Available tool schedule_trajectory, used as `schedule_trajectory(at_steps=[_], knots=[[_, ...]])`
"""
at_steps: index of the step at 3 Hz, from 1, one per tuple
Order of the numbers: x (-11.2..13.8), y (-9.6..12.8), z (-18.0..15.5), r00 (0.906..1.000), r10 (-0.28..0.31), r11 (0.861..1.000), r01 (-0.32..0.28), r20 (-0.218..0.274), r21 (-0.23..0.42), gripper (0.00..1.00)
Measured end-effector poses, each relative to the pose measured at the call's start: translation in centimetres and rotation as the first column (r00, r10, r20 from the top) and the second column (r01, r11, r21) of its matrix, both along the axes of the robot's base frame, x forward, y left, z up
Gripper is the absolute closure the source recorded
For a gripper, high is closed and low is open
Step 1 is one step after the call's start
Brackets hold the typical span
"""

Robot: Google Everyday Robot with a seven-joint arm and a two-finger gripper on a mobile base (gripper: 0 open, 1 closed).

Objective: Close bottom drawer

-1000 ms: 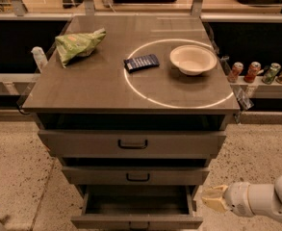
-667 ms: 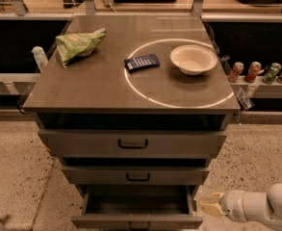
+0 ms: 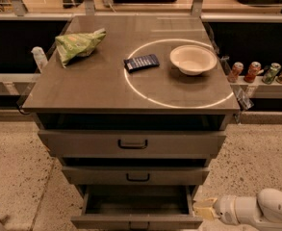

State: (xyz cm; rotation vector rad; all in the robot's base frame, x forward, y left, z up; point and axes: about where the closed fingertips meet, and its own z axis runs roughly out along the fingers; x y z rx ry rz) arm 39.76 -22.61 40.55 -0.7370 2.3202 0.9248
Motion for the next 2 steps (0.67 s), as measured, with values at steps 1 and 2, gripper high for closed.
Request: schedule_trajectory(at_steps=[1,2], knots=[[-0.2,0.4,-3.2,0.9970,0.030,0.997,-0.025,-0.071,0.070,1.00],[-0.9,1.4,-8.3,0.9747,0.112,0.982,-0.078,-0.194,0.173,1.00]])
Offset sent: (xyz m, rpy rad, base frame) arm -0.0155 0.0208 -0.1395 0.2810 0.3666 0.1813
